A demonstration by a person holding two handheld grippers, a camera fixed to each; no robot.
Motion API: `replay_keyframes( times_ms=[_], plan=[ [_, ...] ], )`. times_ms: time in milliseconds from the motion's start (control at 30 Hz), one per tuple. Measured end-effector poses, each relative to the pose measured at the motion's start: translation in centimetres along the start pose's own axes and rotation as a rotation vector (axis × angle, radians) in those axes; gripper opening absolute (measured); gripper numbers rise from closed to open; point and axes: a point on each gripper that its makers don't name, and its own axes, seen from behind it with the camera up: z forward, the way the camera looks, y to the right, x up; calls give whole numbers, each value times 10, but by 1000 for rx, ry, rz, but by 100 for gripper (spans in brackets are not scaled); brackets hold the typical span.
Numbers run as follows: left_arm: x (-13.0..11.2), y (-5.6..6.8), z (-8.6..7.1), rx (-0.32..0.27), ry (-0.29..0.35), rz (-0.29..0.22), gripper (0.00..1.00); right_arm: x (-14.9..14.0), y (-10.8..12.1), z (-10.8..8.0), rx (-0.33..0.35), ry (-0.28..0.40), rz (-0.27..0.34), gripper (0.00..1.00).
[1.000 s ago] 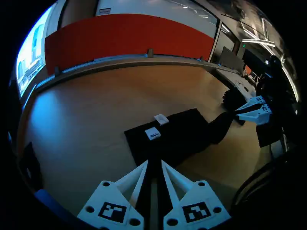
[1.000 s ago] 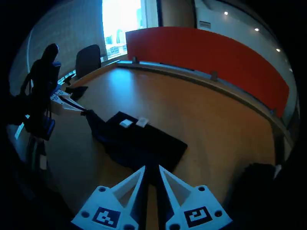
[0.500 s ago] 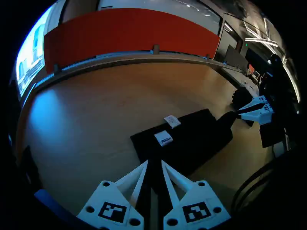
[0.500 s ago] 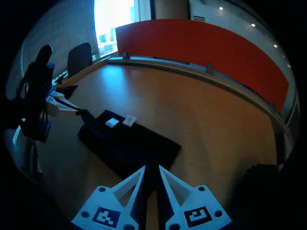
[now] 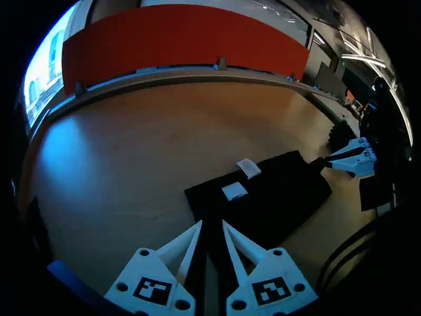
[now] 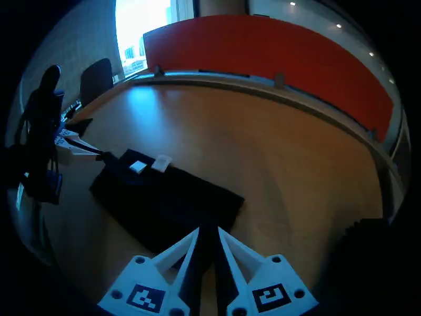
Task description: Fold towel
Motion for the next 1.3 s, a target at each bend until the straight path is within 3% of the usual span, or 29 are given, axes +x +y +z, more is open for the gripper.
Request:
replay_keyframes(
  times_ms=[467, 533, 800, 833, 933, 1000, 1033, 1133, 1300],
  plan=[
    [9, -13, 13, 41, 4, 8, 19, 4, 10, 16, -46, -2, 8, 12],
    [10, -15, 14, 47, 3, 10, 24, 4, 12, 18, -52, -3, 7, 12],
    [11, -24, 20, 69, -2, 15, 31, 7, 18, 23, -63, -10, -3, 16],
    [12, -25, 21, 74, -1, 15, 35, 7, 20, 24, -68, -9, -3, 23],
    [15, -28, 21, 83, 3, 14, 48, 10, 24, 25, -82, -3, -2, 60],
    [17, -29, 20, 84, 8, 13, 64, 12, 26, 25, -88, 1, -1, 85],
    [18, -29, 19, 82, 10, 13, 68, 12, 26, 24, -88, 2, -2, 92],
    [19, -28, 17, 80, 16, 14, 86, 14, 27, 23, -89, 7, -4, 96],
    [19, -28, 14, 84, 19, 7, 88, 14, 27, 19, -92, 17, -4, 97]
  ],
)
